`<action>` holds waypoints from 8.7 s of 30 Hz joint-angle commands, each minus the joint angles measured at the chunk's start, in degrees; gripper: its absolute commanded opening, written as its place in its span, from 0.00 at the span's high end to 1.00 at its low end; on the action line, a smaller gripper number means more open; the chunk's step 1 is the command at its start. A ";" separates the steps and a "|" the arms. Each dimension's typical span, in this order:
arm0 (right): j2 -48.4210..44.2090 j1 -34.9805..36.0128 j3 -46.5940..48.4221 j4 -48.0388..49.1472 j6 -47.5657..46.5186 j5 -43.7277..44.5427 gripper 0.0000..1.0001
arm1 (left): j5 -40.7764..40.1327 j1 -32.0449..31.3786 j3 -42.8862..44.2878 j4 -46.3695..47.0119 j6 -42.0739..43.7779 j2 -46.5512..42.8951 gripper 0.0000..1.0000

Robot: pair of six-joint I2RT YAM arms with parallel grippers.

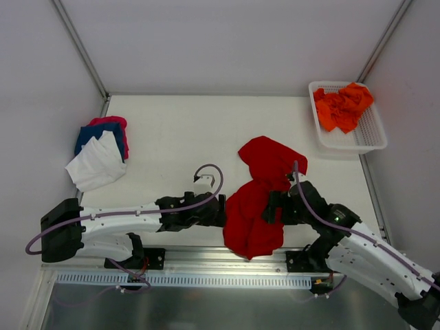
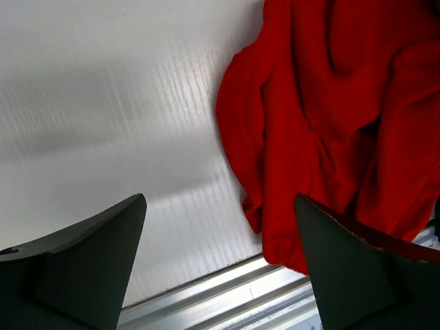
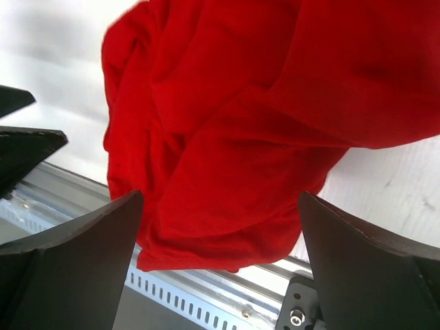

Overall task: Fold and stack the t-shirts
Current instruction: Move the tshirt to the center of the board, then flatten the tshirt out

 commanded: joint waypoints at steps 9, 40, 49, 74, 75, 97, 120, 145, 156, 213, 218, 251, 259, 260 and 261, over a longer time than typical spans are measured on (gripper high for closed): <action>17.98 23.54 3.82 6.44 13.92 19.50 0.01 | 6.67 -2.35 -6.95 13.15 -3.46 -5.97 0.11; 25.64 37.09 9.19 -3.76 24.83 28.74 0.01 | 2.44 -13.96 -2.81 14.82 -5.48 -2.10 0.06; 27.75 37.09 10.77 -2.79 23.60 28.56 0.01 | 1.04 -14.05 -4.13 14.65 -5.30 -4.38 0.05; 31.00 37.09 12.00 -2.79 23.34 28.04 0.01 | 0.33 -13.96 -4.40 14.47 -4.77 -4.39 0.04; 31.00 37.09 12.00 -2.79 23.34 28.04 0.01 | 0.33 -14.04 -4.40 14.56 -4.77 -4.39 0.04; 31.18 37.09 11.57 -2.53 23.25 28.12 0.01 | -0.63 -14.04 -4.48 14.47 -4.16 -4.74 0.03; 34.17 37.09 12.18 -2.53 23.25 27.42 0.01 | 1.21 -13.69 -6.33 20.01 -3.72 -5.44 0.01; 33.03 38.05 9.98 -3.49 26.23 26.45 0.01 | 5.78 -11.76 -15.29 34.85 -6.27 -5.80 0.01; 30.48 38.67 8.14 -5.95 28.43 26.89 0.00 | 9.03 -11.76 -12.66 38.29 -6.00 1.94 0.05; 34.27 38.58 14.19 -9.54 23.78 29.52 1.00 | 5.52 -7.90 -1.68 16.95 -3.20 6.87 1.00; 29.34 38.58 20.87 -15.96 20.53 35.33 1.00 | 3.86 -4.03 0.00 12.55 1.11 0.02 1.00; 1.74 38.93 33.88 -10.26 -6.45 23.22 1.00 | -20.22 2.39 19.76 -18.22 14.99 -38.40 1.00; 1.21 38.84 36.26 -4.02 -10.68 9.86 1.00 | -18.92 2.39 26.63 -18.22 17.02 -37.96 1.00; 1.91 38.93 36.09 -3.41 -11.20 7.06 0.99 | -18.65 2.39 26.89 -18.22 17.11 -37.61 1.00; 2.26 38.93 36.00 -2.27 -11.29 5.90 1.00 | -18.22 2.39 27.50 -18.22 17.28 -36.74 1.00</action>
